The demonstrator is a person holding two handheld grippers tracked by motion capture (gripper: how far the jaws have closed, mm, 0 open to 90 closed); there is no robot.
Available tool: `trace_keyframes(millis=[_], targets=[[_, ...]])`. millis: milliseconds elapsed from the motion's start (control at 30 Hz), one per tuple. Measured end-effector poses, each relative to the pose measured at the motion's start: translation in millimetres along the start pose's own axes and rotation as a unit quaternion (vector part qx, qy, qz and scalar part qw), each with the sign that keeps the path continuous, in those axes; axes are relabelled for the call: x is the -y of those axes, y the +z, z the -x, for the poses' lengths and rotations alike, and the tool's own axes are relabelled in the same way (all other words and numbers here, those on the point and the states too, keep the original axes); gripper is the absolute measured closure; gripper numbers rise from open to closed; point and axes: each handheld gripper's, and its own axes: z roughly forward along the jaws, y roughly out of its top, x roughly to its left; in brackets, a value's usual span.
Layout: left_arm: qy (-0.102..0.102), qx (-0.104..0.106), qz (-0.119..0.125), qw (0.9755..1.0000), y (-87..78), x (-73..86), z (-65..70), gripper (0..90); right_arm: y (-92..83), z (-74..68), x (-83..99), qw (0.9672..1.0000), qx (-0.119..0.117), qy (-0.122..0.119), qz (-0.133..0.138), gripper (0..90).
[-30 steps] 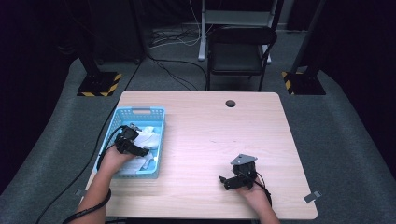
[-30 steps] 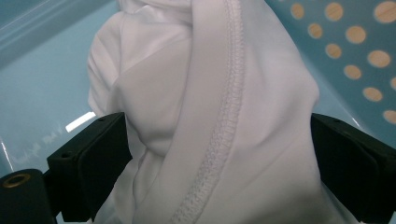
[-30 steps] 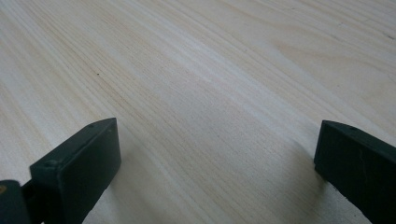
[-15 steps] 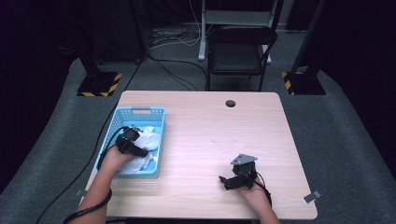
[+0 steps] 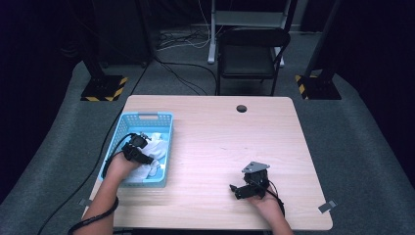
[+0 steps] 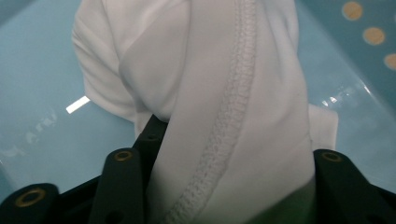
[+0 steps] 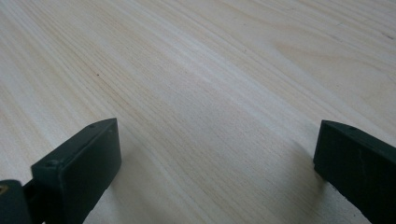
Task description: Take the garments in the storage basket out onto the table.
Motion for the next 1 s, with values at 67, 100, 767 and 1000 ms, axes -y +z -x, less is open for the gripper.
trace_keyframes(millis=[67,100,767,1000], targets=[[-0.001,-0.006,0.004,1.0000,-1.3,-0.2,0.1,54.3,0.0,0.1,0.0,1.0000,0.000,0.000,0.000,0.2],[-0.003,-0.007,0.005,1.0000,-1.6,-0.2,0.2,54.3,0.0,0.0,0.0,1.0000,0.000,0.000,0.000,0.2],[0.018,0.000,0.050,0.9986,-32.7,-4.7,7.2,57.1,-0.2,0.4,0.1,1.0000,-0.001,0.002,0.001,0.2],[0.023,-0.008,0.068,0.9974,-51.1,-4.8,8.3,57.3,-0.1,0.2,0.0,1.0000,0.000,0.001,0.000,0.2]])
